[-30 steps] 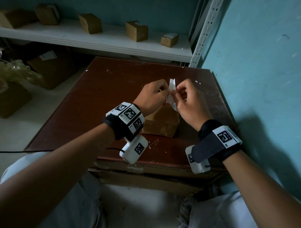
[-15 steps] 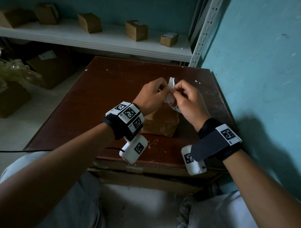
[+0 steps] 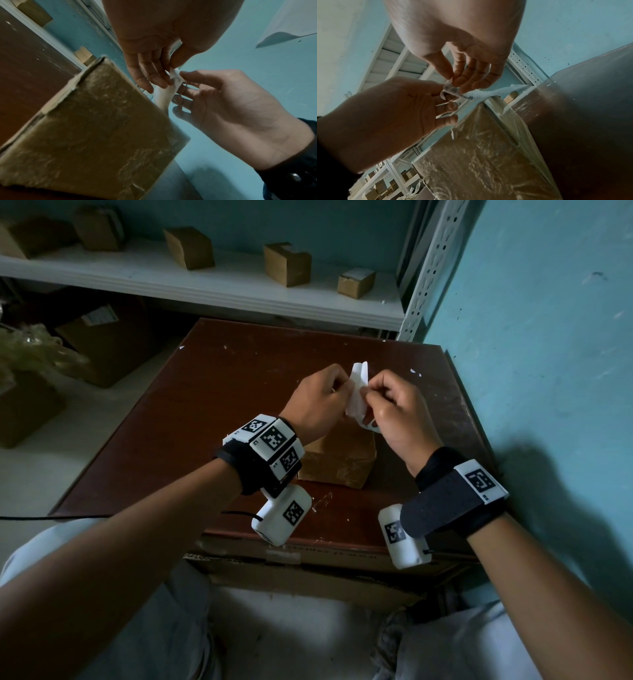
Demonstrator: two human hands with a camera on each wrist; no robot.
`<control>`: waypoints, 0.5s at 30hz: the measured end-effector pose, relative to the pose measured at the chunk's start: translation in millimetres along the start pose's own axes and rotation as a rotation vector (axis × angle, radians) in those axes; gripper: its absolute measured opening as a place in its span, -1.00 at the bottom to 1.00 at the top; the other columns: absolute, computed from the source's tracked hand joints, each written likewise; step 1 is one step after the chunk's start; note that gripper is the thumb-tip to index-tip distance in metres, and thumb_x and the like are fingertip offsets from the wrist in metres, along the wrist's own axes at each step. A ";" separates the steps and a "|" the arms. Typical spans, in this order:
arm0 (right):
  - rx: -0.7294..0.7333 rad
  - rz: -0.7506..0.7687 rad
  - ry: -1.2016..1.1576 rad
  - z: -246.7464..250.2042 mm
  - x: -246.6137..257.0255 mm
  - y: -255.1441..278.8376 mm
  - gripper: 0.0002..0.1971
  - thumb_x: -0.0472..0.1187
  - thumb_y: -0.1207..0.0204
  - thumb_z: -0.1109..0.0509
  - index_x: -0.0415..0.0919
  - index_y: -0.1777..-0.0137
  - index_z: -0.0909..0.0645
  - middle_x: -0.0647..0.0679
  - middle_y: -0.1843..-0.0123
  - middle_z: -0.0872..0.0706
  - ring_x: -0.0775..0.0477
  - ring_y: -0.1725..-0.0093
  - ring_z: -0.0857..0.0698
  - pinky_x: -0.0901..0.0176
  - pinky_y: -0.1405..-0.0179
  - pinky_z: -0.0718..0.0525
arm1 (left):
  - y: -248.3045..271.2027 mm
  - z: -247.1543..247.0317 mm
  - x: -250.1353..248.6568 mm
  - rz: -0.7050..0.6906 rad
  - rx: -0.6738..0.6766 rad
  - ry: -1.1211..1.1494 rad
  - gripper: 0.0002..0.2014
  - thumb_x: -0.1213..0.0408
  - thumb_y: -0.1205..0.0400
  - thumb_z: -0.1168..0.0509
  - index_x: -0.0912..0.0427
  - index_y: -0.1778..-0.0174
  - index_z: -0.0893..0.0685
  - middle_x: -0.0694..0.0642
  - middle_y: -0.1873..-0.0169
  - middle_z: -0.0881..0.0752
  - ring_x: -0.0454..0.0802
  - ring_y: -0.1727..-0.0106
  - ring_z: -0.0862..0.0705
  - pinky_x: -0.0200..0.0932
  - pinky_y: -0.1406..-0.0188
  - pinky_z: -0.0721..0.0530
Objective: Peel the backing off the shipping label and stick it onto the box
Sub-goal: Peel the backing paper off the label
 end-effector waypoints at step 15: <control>-0.017 -0.012 -0.017 0.7 -4.0 -2.9 -0.82 -0.20 -0.67 -0.28 -0.32 0.06 -0.58 -0.27 0.13 -0.72 -0.26 0.11 -0.74 -0.14 0.16 -0.74 | 0.4 1.0 -0.5 0.034 -0.013 -0.007 -0.85 0.26 -0.76 -0.08 0.16 0.08 -0.49 0.04 0.25 -0.62 -0.12 0.38 -0.62 -0.22 0.40 -0.59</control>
Point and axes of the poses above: each hand's wrist, its own y-axis away from the middle knuckle, its own z-axis out of the back of the hand, x = y × z, the point moved 7 cm from there along -y, towards the middle knuckle
